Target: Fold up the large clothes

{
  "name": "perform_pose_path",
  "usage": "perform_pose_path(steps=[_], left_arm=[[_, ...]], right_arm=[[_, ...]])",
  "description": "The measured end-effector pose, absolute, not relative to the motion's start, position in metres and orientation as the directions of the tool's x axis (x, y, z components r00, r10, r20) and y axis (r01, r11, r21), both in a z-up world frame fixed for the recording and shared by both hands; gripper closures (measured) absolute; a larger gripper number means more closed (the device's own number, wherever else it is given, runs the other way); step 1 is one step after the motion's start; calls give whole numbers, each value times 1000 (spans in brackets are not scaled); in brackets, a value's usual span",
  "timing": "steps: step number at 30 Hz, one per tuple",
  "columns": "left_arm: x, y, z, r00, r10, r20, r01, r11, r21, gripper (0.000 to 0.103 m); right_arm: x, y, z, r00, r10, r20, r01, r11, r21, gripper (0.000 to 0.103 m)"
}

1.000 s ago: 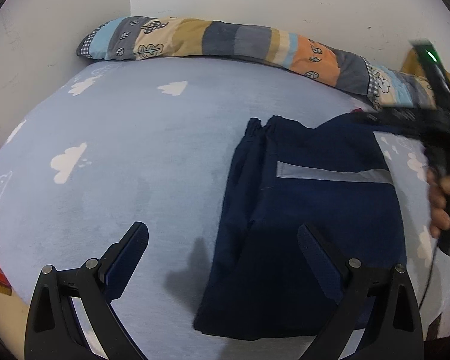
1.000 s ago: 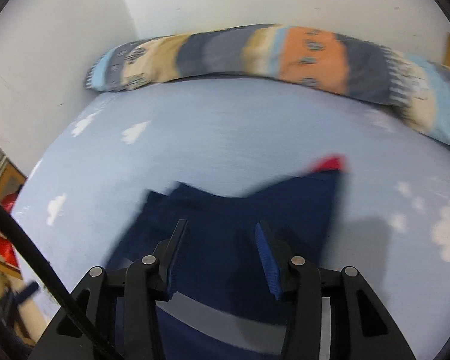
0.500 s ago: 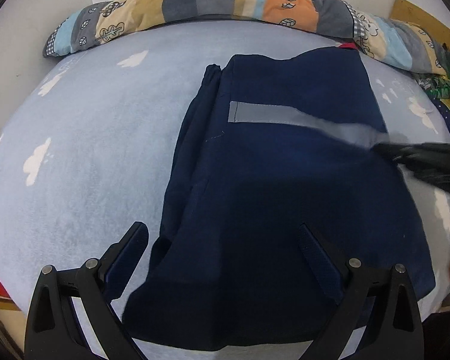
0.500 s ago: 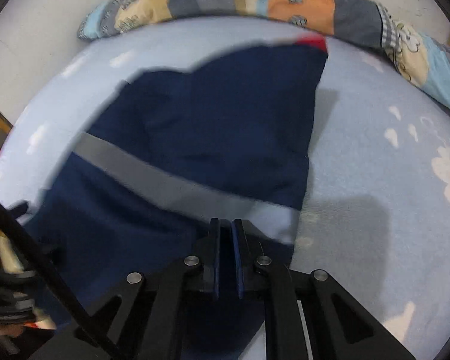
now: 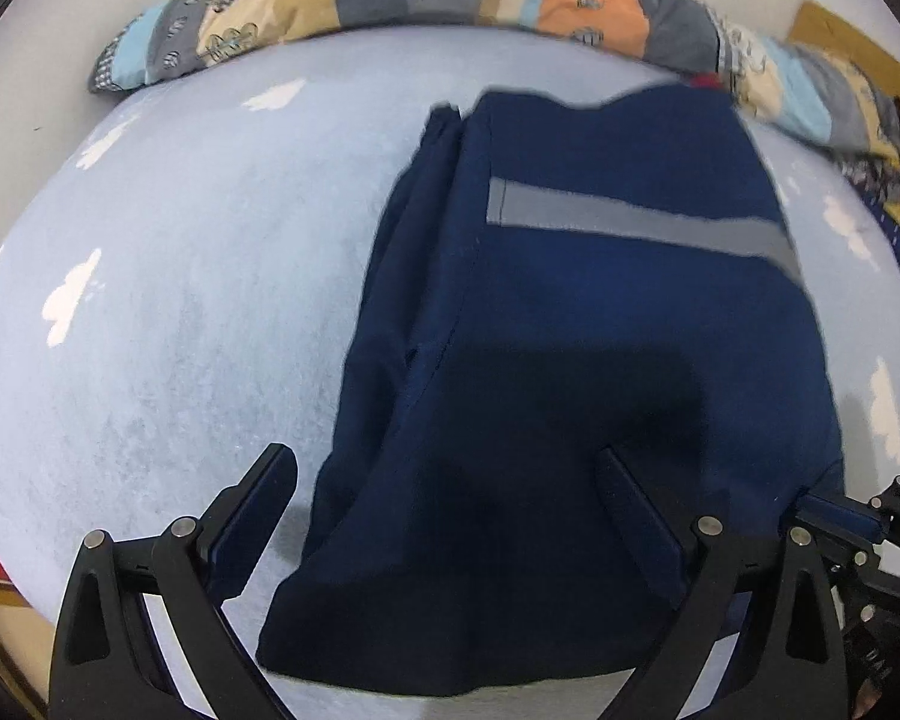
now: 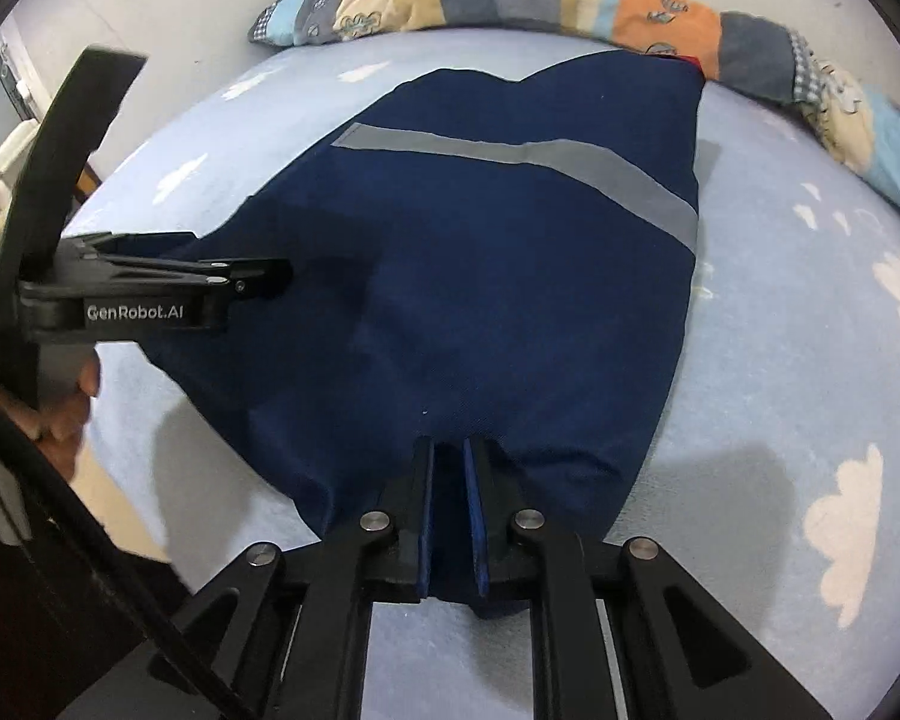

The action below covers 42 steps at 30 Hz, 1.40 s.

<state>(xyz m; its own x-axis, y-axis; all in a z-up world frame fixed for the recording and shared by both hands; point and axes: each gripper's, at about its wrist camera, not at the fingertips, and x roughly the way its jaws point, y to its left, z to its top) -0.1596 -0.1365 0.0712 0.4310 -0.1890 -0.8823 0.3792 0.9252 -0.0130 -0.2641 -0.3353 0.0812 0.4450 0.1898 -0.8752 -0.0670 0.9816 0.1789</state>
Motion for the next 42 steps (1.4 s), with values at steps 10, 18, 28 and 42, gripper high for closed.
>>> perform_pose_path(steps=[10, 18, 28, 42], left_arm=[[-185, -169, 91, 469, -371, -801, 532, 843, -79, 4], [-186, -200, 60, 425, -248, -871, 550, 835, 31, 1], [-191, -183, 81, 489, -282, -825, 523, 852, 20, 1], [-188, -186, 67, 501, -183, -846, 514, 849, 120, 1]], right_arm=[[-278, -370, 111, 530, 175, -830, 67, 967, 246, 55], [-280, -370, 89, 477, 176, -861, 75, 968, 240, 51], [-286, -360, 122, 585, 121, -802, 21, 986, 164, 51], [-278, -343, 94, 507, 151, -848, -37, 987, 154, 50]])
